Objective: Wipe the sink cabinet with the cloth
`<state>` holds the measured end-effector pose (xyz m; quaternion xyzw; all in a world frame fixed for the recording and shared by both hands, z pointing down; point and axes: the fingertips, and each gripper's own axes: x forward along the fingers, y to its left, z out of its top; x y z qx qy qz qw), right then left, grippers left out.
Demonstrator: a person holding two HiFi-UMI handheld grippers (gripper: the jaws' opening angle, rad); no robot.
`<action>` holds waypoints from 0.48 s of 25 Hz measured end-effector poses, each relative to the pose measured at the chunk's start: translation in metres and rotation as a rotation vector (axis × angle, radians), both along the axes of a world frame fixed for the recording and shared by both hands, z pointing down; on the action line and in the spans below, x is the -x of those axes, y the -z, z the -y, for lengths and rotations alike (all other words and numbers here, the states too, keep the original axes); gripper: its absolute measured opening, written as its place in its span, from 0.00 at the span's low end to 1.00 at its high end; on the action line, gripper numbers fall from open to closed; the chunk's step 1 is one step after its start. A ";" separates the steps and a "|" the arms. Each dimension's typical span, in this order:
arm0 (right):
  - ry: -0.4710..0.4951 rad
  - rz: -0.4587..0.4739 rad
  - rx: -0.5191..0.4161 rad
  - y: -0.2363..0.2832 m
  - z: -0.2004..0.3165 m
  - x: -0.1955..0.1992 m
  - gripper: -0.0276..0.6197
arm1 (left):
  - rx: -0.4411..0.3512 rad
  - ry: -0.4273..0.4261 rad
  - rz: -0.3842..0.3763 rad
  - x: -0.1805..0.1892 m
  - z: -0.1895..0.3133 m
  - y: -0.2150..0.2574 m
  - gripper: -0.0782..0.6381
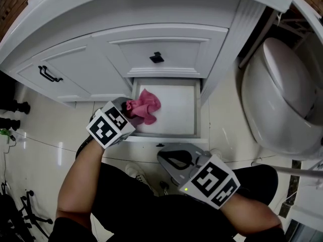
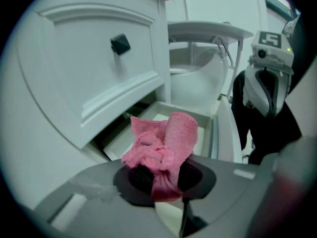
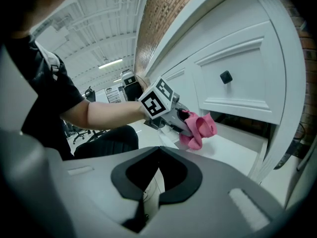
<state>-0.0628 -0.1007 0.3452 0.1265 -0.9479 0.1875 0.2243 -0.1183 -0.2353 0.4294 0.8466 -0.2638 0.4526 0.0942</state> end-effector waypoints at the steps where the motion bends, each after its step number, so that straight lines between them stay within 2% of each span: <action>1: -0.011 0.004 -0.008 0.002 -0.003 -0.001 0.05 | -0.047 0.036 -0.038 -0.001 0.005 0.013 0.24; 4: -0.035 0.001 -0.021 0.003 -0.014 -0.003 0.05 | -0.170 0.105 -0.178 -0.014 0.007 0.058 0.24; 6: -0.047 -0.005 -0.027 0.003 -0.024 -0.005 0.05 | -0.210 0.131 -0.295 -0.029 -0.002 0.085 0.24; 9: -0.077 -0.010 -0.029 0.001 -0.040 -0.012 0.05 | -0.195 0.126 -0.435 -0.059 -0.023 0.105 0.24; 12: -0.116 -0.015 -0.037 -0.003 -0.057 -0.025 0.05 | -0.163 0.083 -0.485 -0.094 -0.045 0.104 0.24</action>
